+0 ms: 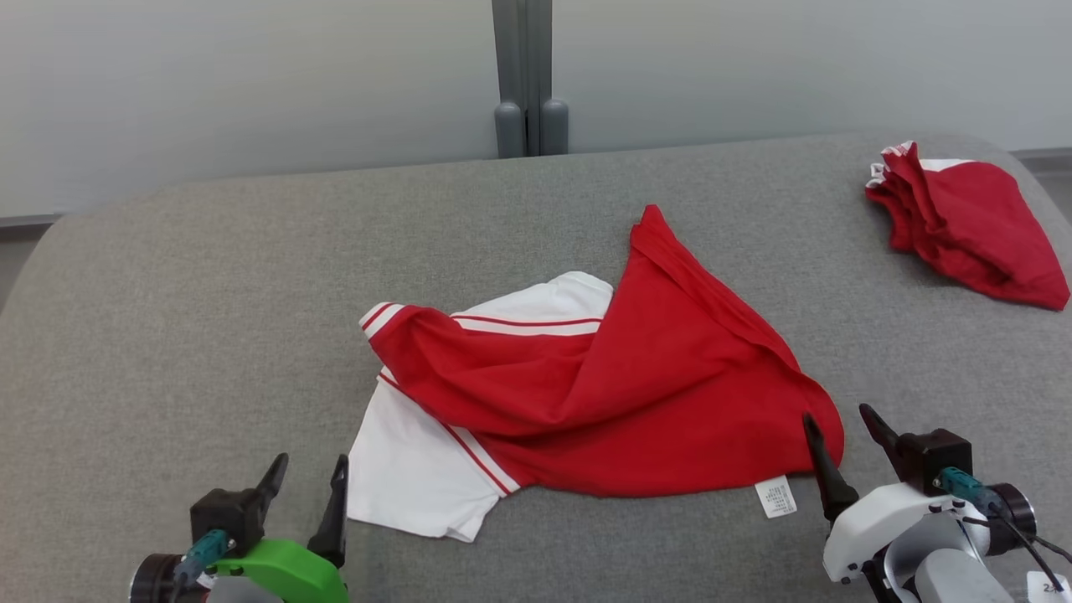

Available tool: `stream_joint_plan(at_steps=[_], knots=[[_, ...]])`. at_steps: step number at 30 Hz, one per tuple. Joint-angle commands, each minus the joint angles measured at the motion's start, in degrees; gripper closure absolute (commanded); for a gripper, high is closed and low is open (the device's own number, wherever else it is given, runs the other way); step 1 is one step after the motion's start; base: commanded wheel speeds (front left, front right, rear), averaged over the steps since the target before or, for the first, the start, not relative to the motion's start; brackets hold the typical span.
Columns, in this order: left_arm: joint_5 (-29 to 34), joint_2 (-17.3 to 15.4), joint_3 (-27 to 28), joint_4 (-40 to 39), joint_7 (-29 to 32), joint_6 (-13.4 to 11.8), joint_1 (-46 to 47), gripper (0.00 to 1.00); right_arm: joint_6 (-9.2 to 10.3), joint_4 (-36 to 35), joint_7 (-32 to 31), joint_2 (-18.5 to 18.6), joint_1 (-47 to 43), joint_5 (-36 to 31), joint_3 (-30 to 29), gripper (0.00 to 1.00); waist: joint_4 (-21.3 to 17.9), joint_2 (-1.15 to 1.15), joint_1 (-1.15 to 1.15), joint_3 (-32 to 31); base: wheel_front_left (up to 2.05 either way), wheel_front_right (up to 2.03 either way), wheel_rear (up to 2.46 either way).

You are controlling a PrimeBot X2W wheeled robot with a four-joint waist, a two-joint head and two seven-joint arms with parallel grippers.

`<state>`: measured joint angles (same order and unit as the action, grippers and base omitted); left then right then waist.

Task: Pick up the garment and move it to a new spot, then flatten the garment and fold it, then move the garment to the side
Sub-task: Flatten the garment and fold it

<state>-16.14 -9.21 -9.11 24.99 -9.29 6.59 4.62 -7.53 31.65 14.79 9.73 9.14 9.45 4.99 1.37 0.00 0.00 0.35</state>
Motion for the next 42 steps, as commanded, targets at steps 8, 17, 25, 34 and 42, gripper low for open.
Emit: stream_joint_plan(at_steps=[8,17,25,34,42], knots=[[-2.1,1.3,-3.9,13.9,-3.3,0.9,6.6,0.00,0.10,10.4,0.4,-0.2,3.9,1.7,-0.6,0.00,0.4,0.00,0.00,4.7,0.00,0.00,0.00],[-6.1,2.4,-9.3,24.5,-5.0,0.9,10.2,0.00,0.10,13.9,0.3,-1.9,4.1,4.2,-0.4,0.00,0.5,0.00,0.00,6.4,0.00,0.00,0.00],[-11.8,3.7,-14.1,28.4,-5.3,1.0,12.7,1.00,0.05,12.8,0.2,-3.5,4.2,7.1,1.5,1.00,0.7,0.00,0.00,6.8,0.00,0.00,0.00],[-15.8,0.2,-13.5,17.8,-5.8,0.9,14.3,1.00,0.06,5.0,0.3,-2.1,6.1,7.9,2.3,1.00,1.2,0.00,0.00,4.9,0.00,0.00,0.00],[-17.7,-5.1,-14.7,10.6,-4.9,0.9,25.2,1.00,0.07,3.3,0.3,1.1,19.4,10.3,6.7,1.00,1.3,0.00,0.00,7.0,0.00,0.00,0.00]])
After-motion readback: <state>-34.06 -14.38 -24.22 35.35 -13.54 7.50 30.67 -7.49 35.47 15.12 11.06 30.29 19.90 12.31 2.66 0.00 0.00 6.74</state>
